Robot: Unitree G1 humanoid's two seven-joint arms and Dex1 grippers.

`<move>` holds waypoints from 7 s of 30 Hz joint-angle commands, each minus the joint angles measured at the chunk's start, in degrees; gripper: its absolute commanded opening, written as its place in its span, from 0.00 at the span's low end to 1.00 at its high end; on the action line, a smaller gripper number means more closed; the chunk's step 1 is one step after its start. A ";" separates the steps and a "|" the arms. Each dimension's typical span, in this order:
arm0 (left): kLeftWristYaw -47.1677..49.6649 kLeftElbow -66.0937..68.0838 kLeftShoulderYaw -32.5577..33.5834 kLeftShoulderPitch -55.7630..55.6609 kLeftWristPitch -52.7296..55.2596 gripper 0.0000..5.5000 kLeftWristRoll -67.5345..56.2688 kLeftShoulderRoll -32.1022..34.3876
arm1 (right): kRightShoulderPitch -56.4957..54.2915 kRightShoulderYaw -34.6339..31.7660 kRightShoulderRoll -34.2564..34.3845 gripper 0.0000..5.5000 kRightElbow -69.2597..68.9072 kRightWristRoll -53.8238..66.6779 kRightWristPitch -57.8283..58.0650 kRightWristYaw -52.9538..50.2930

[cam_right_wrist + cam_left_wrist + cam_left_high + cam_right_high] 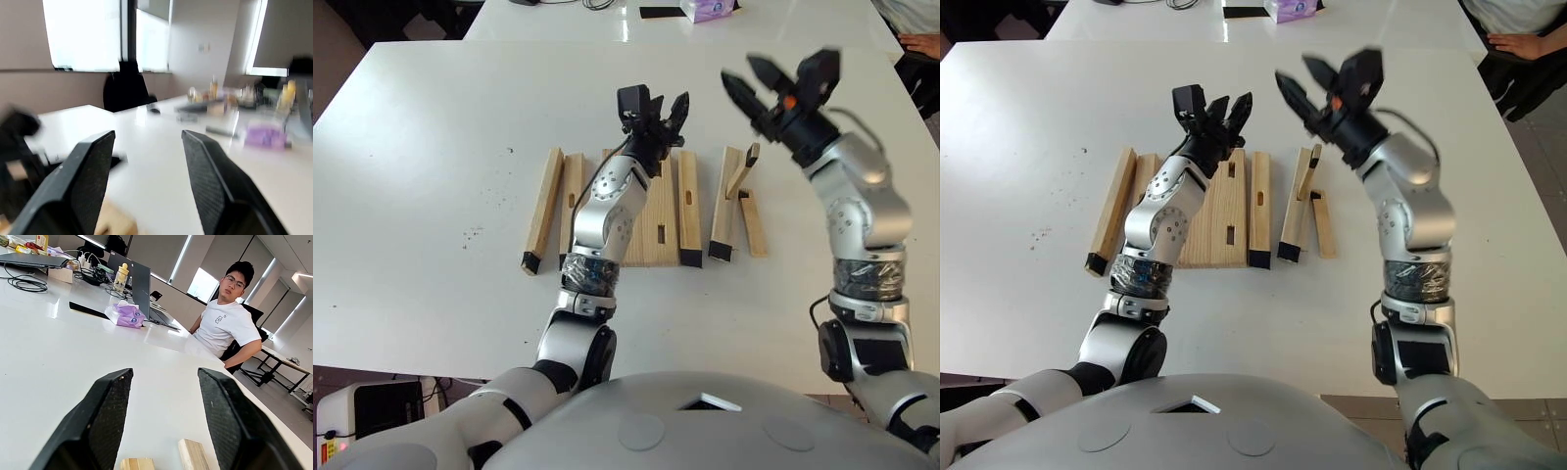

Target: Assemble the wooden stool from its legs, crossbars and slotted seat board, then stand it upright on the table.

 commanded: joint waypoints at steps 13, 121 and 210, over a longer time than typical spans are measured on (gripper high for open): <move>1.60 0.45 1.40 -0.44 -0.58 0.45 -0.92 -2.84 | -4.07 -5.82 -3.68 0.46 -9.14 7.10 10.70 -1.65; 7.94 -0.24 -1.46 4.32 -12.16 0.45 -5.64 -6.51 | 18.28 11.64 -18.58 0.38 -26.28 -9.24 43.65 -2.86; -36.12 -21.89 15.47 -4.60 33.88 0.37 -49.14 45.76 | -7.16 0.69 -20.14 0.69 -9.37 19.47 25.31 33.49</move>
